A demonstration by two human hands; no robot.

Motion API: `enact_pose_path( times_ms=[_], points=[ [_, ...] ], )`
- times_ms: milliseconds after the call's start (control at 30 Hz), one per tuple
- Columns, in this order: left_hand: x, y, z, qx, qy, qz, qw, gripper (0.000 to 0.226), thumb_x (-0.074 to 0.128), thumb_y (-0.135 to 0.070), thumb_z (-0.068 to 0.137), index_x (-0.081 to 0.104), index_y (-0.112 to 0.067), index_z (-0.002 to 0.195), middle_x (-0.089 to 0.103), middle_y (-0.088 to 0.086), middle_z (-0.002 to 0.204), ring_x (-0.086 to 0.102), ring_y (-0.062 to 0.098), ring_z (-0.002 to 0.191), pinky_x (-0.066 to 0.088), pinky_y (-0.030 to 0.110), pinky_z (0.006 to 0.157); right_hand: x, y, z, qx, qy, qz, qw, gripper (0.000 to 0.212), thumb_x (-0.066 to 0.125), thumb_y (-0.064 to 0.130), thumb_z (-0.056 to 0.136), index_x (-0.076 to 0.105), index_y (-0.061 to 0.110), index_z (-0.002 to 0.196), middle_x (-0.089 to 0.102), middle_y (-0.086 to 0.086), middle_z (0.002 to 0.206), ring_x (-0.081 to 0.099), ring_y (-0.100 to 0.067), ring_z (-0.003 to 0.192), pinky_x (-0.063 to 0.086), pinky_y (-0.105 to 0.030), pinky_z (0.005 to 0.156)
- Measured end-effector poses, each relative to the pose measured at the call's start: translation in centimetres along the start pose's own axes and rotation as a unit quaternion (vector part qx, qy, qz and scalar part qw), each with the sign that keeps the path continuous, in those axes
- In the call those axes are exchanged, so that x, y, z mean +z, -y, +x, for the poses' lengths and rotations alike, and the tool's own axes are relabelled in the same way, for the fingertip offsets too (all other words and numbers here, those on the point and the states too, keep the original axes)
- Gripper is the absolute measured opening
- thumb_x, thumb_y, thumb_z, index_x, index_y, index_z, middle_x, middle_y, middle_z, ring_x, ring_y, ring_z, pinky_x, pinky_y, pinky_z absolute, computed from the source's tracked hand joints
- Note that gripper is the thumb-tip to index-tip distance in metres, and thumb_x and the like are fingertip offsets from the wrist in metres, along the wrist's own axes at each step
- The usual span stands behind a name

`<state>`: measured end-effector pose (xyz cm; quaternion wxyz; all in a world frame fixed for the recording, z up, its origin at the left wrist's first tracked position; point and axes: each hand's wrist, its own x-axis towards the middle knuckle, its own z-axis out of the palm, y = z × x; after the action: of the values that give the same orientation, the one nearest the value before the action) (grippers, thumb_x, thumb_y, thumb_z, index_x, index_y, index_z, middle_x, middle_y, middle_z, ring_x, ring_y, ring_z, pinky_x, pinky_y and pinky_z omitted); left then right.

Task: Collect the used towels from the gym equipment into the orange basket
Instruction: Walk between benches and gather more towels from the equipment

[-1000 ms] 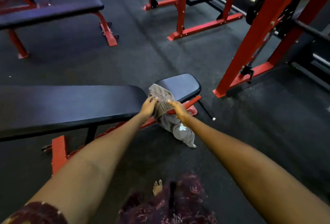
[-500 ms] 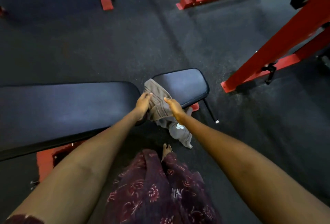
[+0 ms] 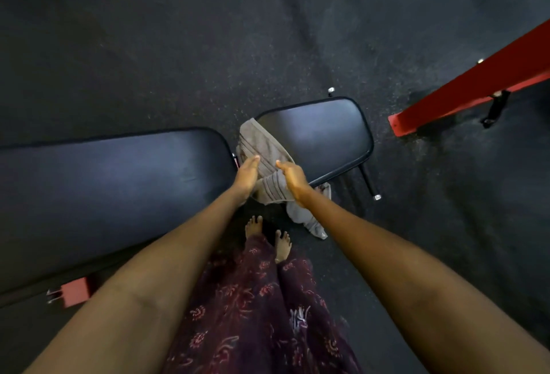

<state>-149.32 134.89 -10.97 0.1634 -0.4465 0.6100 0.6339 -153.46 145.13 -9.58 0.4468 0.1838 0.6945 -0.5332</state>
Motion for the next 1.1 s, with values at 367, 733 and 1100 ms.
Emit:
enact_pose_path(
  times_ms=[367,733,1100],
  points=[
    [-1.4,4.0,5.8,-0.057,0.029,-0.042,0.997,0.044,0.031,-0.024,0.103,0.034,-0.011,0.145,0.036,0.007,0.151,0.035,0.022,0.138,0.027,0.035,0.116,-0.1,-4.2,7.9,-0.106,-0.038,-0.455,0.883,0.045,0.059,0.042,0.088,0.059,0.021,0.127,0.003,-0.005,0.161,-0.005,-0.029,0.148,0.002,-0.048,0.120],
    [-1.5,1.8,5.1,0.021,0.093,0.170,0.981,0.093,0.054,0.014,0.080,0.001,-0.013,0.152,0.001,0.006,0.160,0.005,0.024,0.148,0.020,0.040,0.119,2.7,1.0,5.6,0.048,-0.061,0.080,0.994,0.008,0.067,-0.001,0.075,0.068,0.007,0.073,0.063,-0.008,0.073,0.059,-0.021,0.077,0.050,-0.029,0.064],
    [-0.5,-3.6,3.0,-0.008,0.021,0.041,0.999,0.034,0.041,-0.010,0.098,0.052,0.006,0.127,0.059,0.015,0.117,0.055,0.024,0.110,0.046,0.029,0.088,-0.6,5.4,2.6,-0.007,-0.013,0.239,0.971,0.028,0.033,-0.005,0.091,0.057,0.007,0.083,0.062,-0.009,0.079,0.059,-0.018,0.072,0.054,-0.025,0.060]
  ],
)
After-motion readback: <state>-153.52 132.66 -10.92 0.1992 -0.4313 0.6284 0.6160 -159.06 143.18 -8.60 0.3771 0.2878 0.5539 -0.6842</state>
